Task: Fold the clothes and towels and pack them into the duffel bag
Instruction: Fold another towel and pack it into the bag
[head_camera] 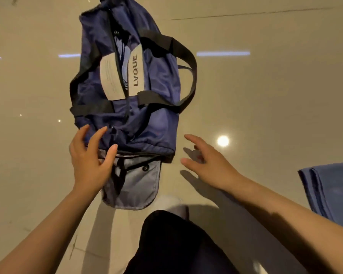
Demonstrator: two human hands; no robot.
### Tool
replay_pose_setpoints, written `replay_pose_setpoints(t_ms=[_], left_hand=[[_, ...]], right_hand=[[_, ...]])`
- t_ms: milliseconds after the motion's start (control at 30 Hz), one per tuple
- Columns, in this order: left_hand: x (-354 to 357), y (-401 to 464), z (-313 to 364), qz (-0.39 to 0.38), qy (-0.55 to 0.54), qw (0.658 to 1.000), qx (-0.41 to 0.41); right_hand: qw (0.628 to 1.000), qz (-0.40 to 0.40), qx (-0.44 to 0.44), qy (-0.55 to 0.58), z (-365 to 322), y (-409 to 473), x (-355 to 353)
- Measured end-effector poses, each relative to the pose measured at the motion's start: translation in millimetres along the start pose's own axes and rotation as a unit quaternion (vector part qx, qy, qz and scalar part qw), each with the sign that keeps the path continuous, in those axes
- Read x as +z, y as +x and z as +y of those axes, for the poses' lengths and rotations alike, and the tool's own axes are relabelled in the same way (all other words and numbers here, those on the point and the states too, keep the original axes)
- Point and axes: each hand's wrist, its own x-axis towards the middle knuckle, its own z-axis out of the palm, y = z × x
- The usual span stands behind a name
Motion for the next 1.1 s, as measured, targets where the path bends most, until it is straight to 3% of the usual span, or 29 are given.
replay_pose_setpoints(t_ms=[167, 267, 367, 533, 833, 1100], left_hand=[[-4, 39, -49, -0.111, -0.094, 0.979, -0.146], [3, 57, -59, -0.174, -0.189, 0.956, -0.144], [11, 65, -61, -0.175, -0.203, 0.952, -0.148], [12, 61, -43, -0.185, -0.236, 0.946, -0.122], [48, -3, 67, -0.279, -0.293, 0.914, -0.04], [53, -86, 103, -0.388, -0.123, 0.909, 0.084]], right_hand=[[0.999, 0.02, -0.004, 0.042, -21, 75, 45], [0.998, 0.063, 0.02, 0.018, -25, 93, 57], [0.995, 0.09, 0.029, 0.02, -26, 94, 50], [0.991, 0.099, 0.044, 0.075, -36, 90, 10], [0.955, 0.23, 0.104, 0.155, -17, 13, -91], [0.934, 0.289, 0.16, 0.14, 48, -122, -80]])
